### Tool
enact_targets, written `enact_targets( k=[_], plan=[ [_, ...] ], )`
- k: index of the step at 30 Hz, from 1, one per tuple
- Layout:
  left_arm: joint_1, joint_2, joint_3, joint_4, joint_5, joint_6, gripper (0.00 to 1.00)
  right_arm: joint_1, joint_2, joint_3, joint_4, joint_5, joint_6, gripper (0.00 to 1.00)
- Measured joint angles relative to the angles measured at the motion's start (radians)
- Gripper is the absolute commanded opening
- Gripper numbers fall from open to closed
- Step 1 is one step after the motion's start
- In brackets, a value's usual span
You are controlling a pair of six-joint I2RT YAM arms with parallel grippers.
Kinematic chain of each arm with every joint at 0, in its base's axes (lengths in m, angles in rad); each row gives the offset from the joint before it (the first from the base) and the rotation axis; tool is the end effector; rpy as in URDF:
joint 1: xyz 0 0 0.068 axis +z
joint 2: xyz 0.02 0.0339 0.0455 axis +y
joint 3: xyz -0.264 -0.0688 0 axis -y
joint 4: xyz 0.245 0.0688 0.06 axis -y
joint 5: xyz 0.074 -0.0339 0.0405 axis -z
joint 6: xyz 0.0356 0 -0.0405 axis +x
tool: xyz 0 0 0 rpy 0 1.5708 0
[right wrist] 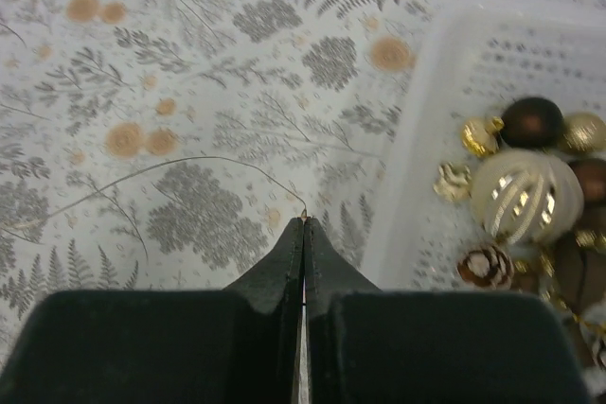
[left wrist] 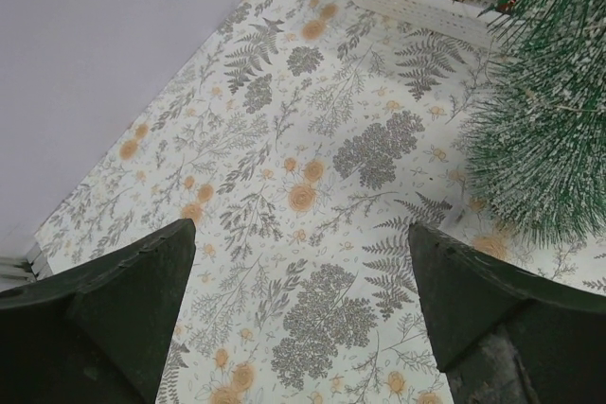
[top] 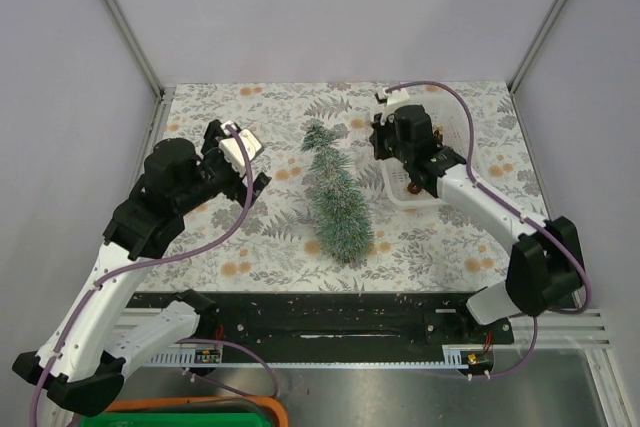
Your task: Decorate the small christmas tree
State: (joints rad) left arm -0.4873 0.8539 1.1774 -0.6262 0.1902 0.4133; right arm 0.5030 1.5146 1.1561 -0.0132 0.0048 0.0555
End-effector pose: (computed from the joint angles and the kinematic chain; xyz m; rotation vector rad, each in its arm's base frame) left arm 0.1415 -0.0826 0.4148 0.9318 1.6262 -0.2291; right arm 0.3135 0.1723 0.3075 -0.4318 1.9119 0.3647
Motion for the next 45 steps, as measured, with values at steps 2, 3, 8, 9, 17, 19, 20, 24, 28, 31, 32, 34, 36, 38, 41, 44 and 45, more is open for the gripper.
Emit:
enact_targets(
  k=[2,3,8,9,17,19,20,24,28,31,32,34,36,38,41,44,45],
  plan=[
    [0.000,0.008,0.000,-0.011,0.005,0.000,0.99,0.001,-0.063,-0.032,-0.083,0.067,0.011,0.00],
    [0.000,0.013,0.000,-0.016,0.009,-0.001,0.99,0.004,-0.098,-0.048,-0.125,0.096,0.020,0.00],
    [0.000,0.034,0.012,-0.033,0.036,-0.012,0.99,0.068,-0.296,-0.116,-0.337,0.169,0.078,0.00],
    [0.000,0.037,0.017,-0.033,0.042,-0.016,0.99,0.086,-0.342,-0.127,-0.383,0.163,0.100,0.00],
    [0.000,0.065,0.068,-0.034,0.087,-0.055,0.99,0.132,-0.536,-0.141,-0.643,0.000,0.225,0.00],
    [0.000,0.064,0.069,-0.034,0.101,-0.066,0.99,0.140,-0.567,-0.146,-0.687,-0.064,0.257,0.00],
    [0.000,0.064,0.069,-0.034,0.106,-0.069,0.99,0.146,-0.583,-0.154,-0.696,-0.100,0.276,0.00],
    [0.000,0.064,0.069,-0.035,0.124,-0.082,0.99,0.201,-0.628,-0.217,-0.684,-0.217,0.371,0.00],
    [0.000,0.062,0.069,-0.035,0.145,-0.089,0.99,0.301,-0.657,-0.303,-0.626,-0.261,0.469,0.00],
    [-0.002,0.057,0.069,-0.035,0.160,-0.093,0.99,0.362,-0.684,-0.349,-0.570,-0.253,0.533,0.00],
    [-0.003,0.055,0.069,-0.036,0.167,-0.097,0.99,0.378,-0.701,-0.366,-0.540,-0.249,0.554,0.00],
    [-0.005,0.055,0.069,-0.036,0.180,-0.100,0.99,0.411,-0.737,-0.406,-0.471,-0.229,0.595,0.00],
    [-0.009,0.058,0.069,-0.036,0.189,-0.104,0.99,0.446,-0.752,-0.433,-0.416,-0.208,0.625,0.00],
    [-0.015,0.063,0.069,-0.036,0.196,-0.108,0.99,0.495,-0.746,-0.451,-0.360,-0.177,0.643,0.00],
    [-0.024,0.073,0.069,-0.035,0.204,-0.119,0.99,0.560,-0.689,-0.456,-0.290,-0.132,0.647,0.00],
    [-0.036,0.086,0.069,-0.032,0.211,-0.136,0.99,0.587,-0.632,-0.458,-0.235,-0.093,0.639,0.03],
    [-0.042,0.092,0.069,-0.031,0.212,-0.142,0.99,0.600,-0.616,-0.462,-0.215,-0.070,0.631,0.05]
  ],
)
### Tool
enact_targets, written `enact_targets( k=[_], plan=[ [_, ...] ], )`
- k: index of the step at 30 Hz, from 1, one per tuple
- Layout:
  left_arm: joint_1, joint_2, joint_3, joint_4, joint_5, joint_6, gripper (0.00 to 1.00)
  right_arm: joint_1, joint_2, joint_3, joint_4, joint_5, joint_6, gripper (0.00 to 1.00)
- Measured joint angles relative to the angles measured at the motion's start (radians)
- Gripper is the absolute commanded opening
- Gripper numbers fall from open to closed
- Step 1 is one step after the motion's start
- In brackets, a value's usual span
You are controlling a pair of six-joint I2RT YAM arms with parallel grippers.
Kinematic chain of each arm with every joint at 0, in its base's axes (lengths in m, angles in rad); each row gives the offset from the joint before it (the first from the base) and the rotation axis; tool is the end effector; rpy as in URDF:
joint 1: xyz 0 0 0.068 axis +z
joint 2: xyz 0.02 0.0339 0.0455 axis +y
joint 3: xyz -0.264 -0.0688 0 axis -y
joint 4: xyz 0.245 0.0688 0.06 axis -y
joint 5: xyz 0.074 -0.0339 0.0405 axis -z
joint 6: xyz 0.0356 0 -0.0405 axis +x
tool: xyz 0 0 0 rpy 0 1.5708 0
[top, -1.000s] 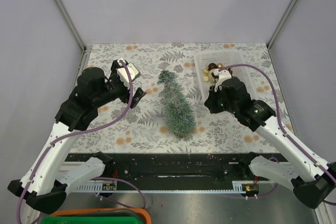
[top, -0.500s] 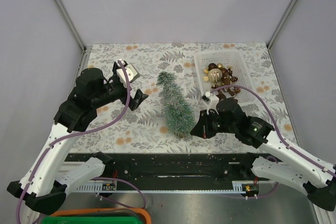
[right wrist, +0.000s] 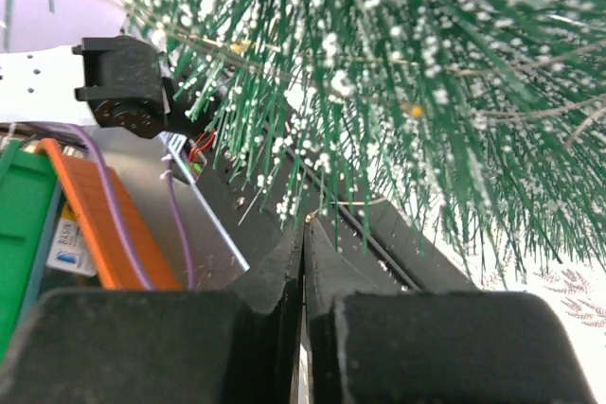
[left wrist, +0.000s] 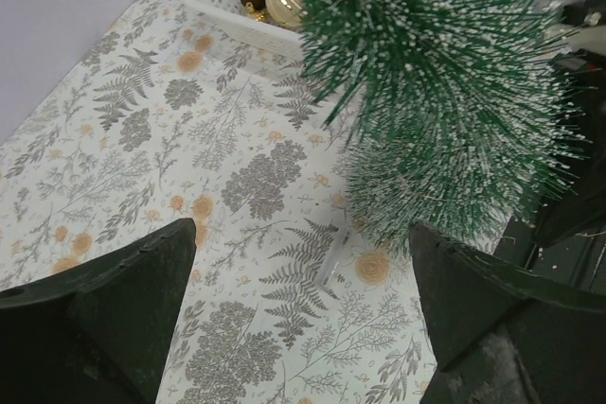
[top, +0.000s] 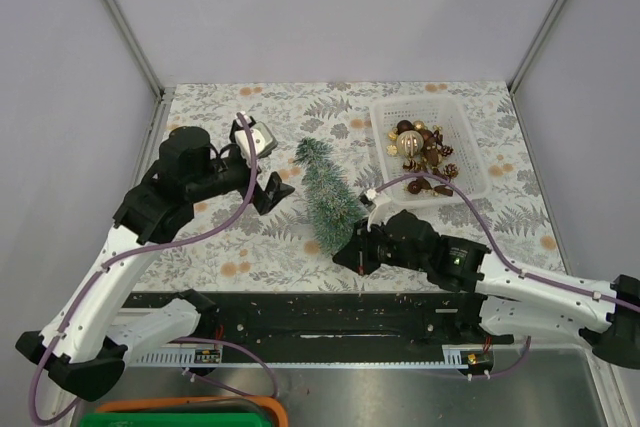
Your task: Decorate the small christmas tree
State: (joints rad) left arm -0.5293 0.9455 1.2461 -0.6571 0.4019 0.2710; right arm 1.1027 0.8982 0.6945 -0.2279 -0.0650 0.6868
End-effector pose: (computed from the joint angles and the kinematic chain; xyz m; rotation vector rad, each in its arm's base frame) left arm 0.1499 -0.1038 0.4201 0.9974 1.6612 -0.5592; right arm 0.0914 0.1858 0.2834 -0.5028 2.1594 1.1524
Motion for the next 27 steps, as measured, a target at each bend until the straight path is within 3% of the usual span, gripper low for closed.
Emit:
enact_targets(
  k=[3,7,10,20,27],
  plan=[
    [-0.022,0.017,0.000,0.004,0.005,-0.014,0.99,0.058,0.027,-0.023,0.062,0.094,-0.035,0.13],
    [-0.041,0.038,0.000,0.014,0.008,-0.018,0.99,0.154,0.037,-0.095,0.195,0.236,-0.112,0.34],
    [-0.050,0.047,0.000,0.022,0.009,-0.017,0.99,0.191,0.051,-0.169,0.335,0.296,-0.183,0.41],
    [-0.053,0.047,0.000,0.024,0.014,-0.011,0.99,0.217,0.126,-0.247,0.546,0.323,-0.285,0.47],
    [-0.053,0.047,0.005,0.023,0.014,-0.005,0.99,0.218,0.137,-0.253,0.546,0.333,-0.314,0.54]
  ],
)
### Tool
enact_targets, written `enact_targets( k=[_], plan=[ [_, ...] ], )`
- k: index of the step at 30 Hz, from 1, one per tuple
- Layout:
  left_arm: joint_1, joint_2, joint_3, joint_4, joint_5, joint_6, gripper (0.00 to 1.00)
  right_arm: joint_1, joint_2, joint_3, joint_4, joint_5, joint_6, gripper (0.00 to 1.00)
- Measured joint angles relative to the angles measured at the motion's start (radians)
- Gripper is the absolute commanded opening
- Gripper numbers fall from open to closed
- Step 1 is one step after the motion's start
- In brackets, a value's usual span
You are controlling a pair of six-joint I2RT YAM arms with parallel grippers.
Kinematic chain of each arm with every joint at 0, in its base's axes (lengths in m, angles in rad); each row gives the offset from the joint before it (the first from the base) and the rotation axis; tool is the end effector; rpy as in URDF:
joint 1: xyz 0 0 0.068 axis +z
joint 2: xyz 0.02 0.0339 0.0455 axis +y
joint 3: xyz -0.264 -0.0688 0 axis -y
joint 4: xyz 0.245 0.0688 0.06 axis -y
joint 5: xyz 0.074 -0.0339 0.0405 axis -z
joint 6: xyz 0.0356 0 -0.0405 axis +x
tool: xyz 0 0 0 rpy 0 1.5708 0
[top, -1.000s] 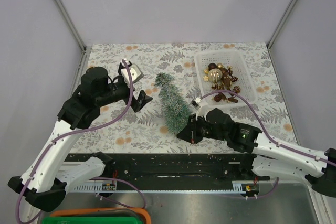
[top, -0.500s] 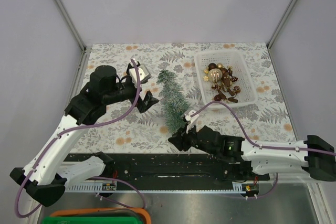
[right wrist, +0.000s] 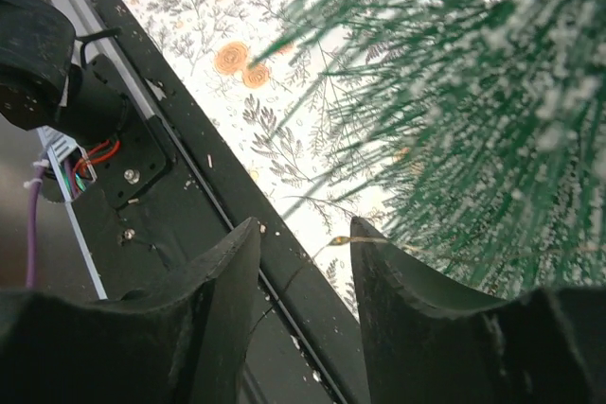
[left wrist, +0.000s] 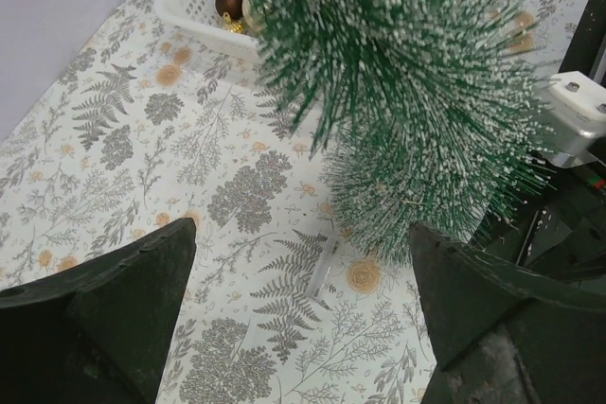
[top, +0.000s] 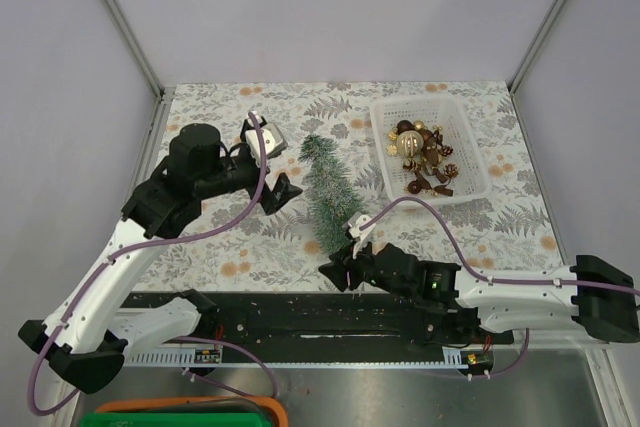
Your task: Decorate the small christmas tree
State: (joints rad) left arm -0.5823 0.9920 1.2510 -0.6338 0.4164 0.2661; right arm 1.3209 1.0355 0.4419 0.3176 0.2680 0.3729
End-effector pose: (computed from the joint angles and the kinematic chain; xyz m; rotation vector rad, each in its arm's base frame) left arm 0.1560 -0.1199 0.4162 1.0536 1.6541 -0.6132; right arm 0.0651 0.2169 0.2237 -0.7067 1.8091 0.9221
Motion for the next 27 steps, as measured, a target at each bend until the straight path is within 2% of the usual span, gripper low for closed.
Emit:
enact_targets(
  k=[3,6,11,19,27],
  plan=[
    [0.000,-0.002,0.016,-0.001,-0.001,0.006,0.99,0.001,-0.034,-0.006,-0.049,-0.001,-0.011,0.68],
    [0.000,-0.008,0.040,-0.001,-0.002,0.018,0.99,0.002,-0.124,-0.016,-0.107,-0.018,-0.018,0.73],
    [0.000,-0.038,0.065,-0.011,-0.010,0.034,0.99,0.008,-0.259,-0.002,-0.188,-0.093,-0.023,0.74],
    [0.000,-0.088,0.072,-0.027,-0.033,0.056,0.99,0.039,-0.365,0.136,-0.369,-0.146,-0.033,0.73],
    [0.000,-0.105,0.072,-0.047,-0.030,0.101,0.99,0.040,-0.302,0.327,-0.463,-0.191,-0.086,0.75]
  ],
)
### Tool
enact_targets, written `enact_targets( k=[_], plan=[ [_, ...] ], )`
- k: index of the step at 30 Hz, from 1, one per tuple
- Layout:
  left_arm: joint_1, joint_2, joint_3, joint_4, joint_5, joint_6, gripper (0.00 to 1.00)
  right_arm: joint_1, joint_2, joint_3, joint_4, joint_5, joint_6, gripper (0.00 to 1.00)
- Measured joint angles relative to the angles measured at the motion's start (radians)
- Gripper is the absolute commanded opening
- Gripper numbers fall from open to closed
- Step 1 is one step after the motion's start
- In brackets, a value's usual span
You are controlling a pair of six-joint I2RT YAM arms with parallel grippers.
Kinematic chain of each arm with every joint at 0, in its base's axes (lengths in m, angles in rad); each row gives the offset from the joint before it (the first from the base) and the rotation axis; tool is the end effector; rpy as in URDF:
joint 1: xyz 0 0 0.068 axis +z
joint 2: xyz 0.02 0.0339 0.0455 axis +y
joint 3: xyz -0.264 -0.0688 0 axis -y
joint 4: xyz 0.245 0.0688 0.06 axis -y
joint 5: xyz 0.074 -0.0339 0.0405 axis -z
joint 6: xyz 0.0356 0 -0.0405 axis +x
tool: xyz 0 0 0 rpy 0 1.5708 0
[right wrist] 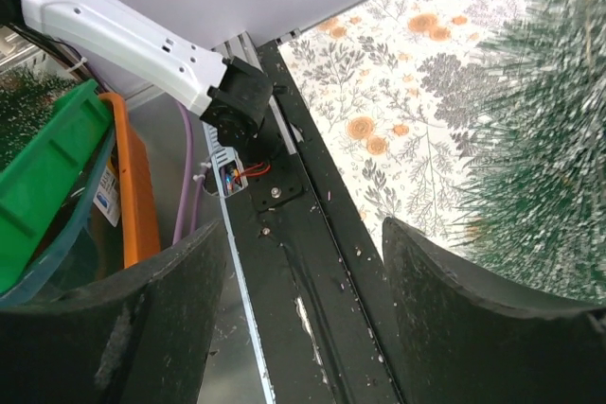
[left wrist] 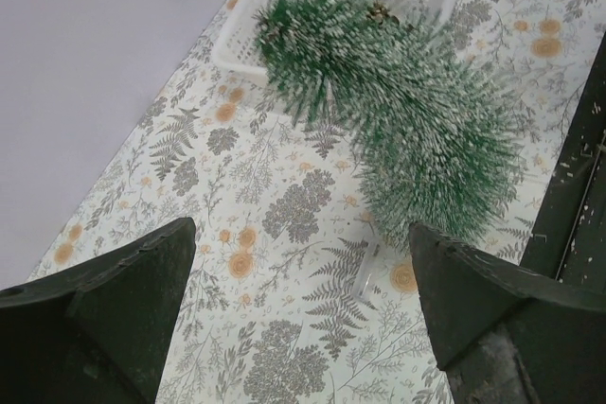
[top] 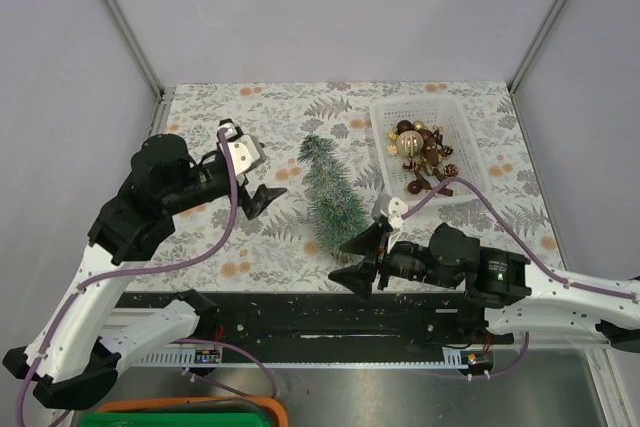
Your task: Decorate the small christmas tree
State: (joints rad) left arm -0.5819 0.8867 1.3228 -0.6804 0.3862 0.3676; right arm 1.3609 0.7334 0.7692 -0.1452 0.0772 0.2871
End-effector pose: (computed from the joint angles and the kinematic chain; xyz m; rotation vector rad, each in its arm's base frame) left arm 0.1210 -0.0957 0.4501 1.0699 1.4787 -0.5015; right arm 0.0392 0.1710 0.3470 -0.8769 1.5964 1.1494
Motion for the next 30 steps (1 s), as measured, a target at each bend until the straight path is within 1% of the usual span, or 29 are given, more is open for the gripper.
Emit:
enact_targets(
  k=[6,9,12,16,22,26,30],
  plan=[
    [-0.026,-0.047,-0.019,-0.064,0.057,0.114,0.99,0.000,-0.007,0.155,-0.071,0.011,-0.076,0.76],
    [-0.091,-0.071,-0.042,-0.086,0.077,0.167,0.99,0.000,-0.009,0.237,-0.085,0.014,-0.110,0.77],
    [-0.189,-0.071,-0.059,-0.095,0.075,0.208,0.99,0.000,-0.023,0.270,-0.088,0.035,-0.137,0.78],
    [-0.330,-0.032,-0.087,-0.095,0.050,0.254,0.99,0.000,-0.047,0.272,-0.101,0.080,-0.166,0.79],
    [-0.506,0.033,-0.125,-0.093,-0.022,0.329,0.99,0.001,-0.103,0.248,-0.139,0.240,-0.198,0.79],
    [-0.553,0.043,-0.125,-0.084,-0.053,0.357,0.99,0.001,-0.198,0.195,-0.149,0.355,-0.204,0.79],
    [-0.559,0.043,-0.124,-0.068,-0.085,0.370,0.99,0.001,-0.288,0.172,-0.161,0.453,-0.206,0.79]
  ],
)
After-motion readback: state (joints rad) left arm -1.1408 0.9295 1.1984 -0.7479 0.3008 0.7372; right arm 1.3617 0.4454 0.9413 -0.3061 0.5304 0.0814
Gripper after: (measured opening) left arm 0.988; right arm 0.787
